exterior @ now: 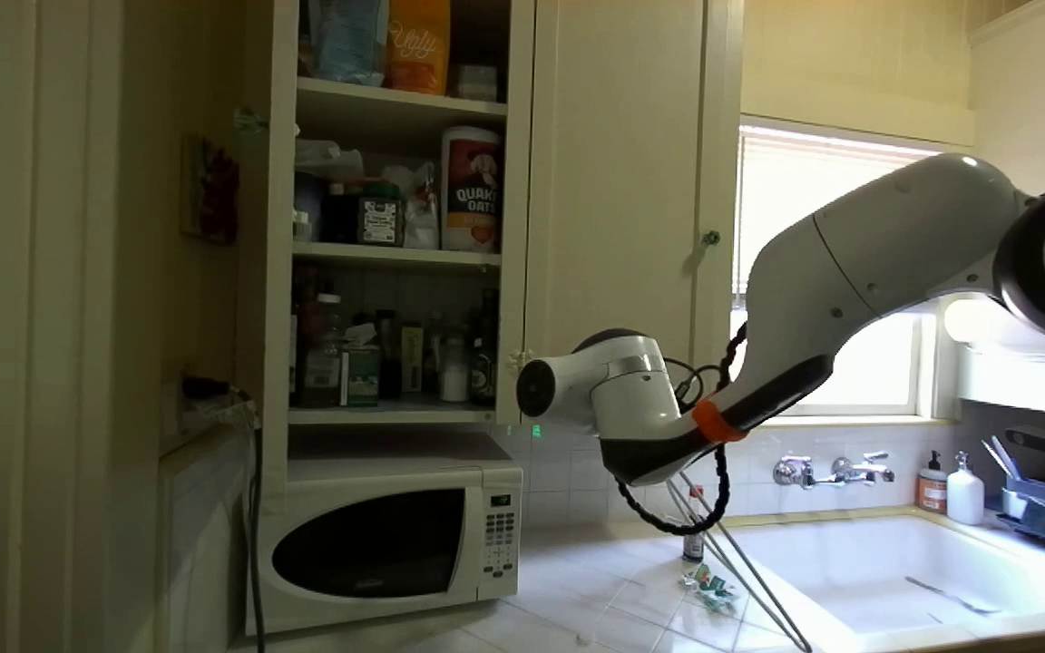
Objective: Unhook the hanger from the right cabinet door and put it on the counter
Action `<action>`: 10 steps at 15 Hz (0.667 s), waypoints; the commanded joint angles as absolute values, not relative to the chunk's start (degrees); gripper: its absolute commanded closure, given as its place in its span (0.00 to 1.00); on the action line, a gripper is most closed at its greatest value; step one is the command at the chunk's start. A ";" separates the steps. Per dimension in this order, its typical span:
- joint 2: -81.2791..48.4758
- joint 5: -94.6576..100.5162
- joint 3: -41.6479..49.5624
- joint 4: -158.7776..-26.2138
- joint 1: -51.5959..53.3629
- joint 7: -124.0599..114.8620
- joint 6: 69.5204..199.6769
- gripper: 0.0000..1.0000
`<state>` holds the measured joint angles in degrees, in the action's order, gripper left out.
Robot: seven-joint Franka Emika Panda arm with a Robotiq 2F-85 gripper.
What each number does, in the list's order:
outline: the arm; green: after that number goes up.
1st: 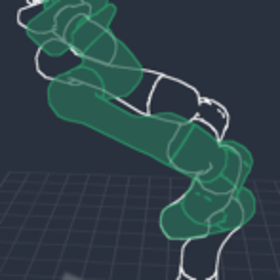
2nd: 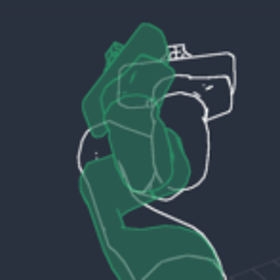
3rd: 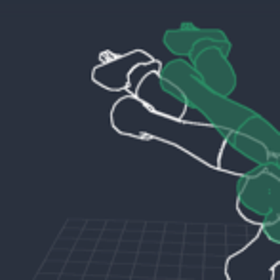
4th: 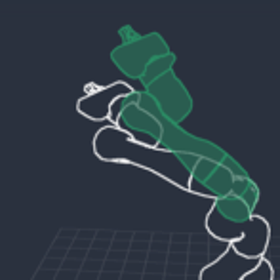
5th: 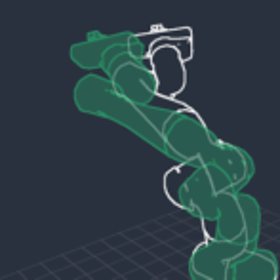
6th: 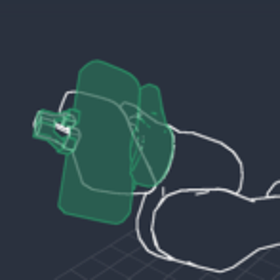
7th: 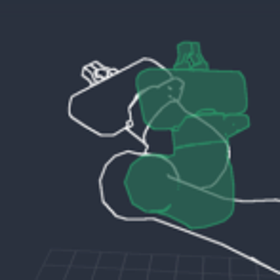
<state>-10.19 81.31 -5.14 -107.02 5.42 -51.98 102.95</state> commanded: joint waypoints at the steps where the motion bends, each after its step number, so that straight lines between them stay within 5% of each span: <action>1: -10.22 79.29 -5.30 -106.96 5.70 -52.42 102.07 0.94; 10: -17.99 88.00 -6.15 -103.48 8.92 -56.05 96.52 0.98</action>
<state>-12.49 83.50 -5.74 -106.21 6.99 -54.34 99.91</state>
